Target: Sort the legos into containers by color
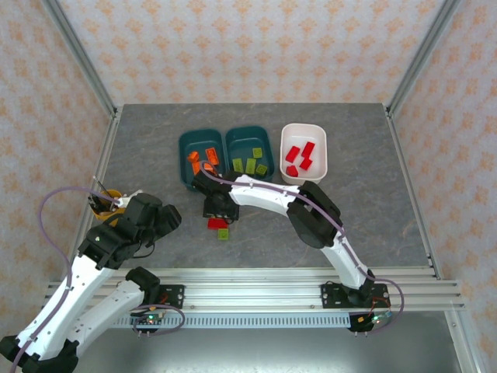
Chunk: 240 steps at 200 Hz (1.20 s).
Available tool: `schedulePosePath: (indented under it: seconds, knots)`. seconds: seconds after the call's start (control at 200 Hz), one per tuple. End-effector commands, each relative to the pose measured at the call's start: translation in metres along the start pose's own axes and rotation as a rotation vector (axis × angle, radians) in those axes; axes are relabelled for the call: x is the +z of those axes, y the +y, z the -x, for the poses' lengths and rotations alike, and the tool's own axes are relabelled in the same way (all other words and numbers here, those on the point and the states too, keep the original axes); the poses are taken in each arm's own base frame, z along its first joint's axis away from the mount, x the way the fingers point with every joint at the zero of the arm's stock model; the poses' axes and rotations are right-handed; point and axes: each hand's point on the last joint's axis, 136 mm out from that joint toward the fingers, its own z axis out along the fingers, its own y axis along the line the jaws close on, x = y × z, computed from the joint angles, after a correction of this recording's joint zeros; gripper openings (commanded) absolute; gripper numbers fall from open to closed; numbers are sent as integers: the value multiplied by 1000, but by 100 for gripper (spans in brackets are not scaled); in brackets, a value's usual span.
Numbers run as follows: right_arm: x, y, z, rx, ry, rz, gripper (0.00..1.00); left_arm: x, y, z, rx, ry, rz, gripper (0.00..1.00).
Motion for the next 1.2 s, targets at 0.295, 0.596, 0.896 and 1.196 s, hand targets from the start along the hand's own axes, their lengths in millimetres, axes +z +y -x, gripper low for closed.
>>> schedulePosePath:
  seconds: [0.295, 0.596, 0.896, 1.196]
  knots:
    - [14, -2, 13, 15, -39, -35, 53, 4, 4, -8, 8, 24, 2, 78]
    - [7, -6, 19, 1, -74, -52, 24, 6, -2, -12, 19, 43, -29, 78]
    - [-83, -25, 40, -44, -216, -32, 19, 6, -36, -4, 49, 55, -128, 78]
    - [-110, -57, 136, 15, -303, 24, 19, 17, -90, 20, 83, 44, -180, 78]
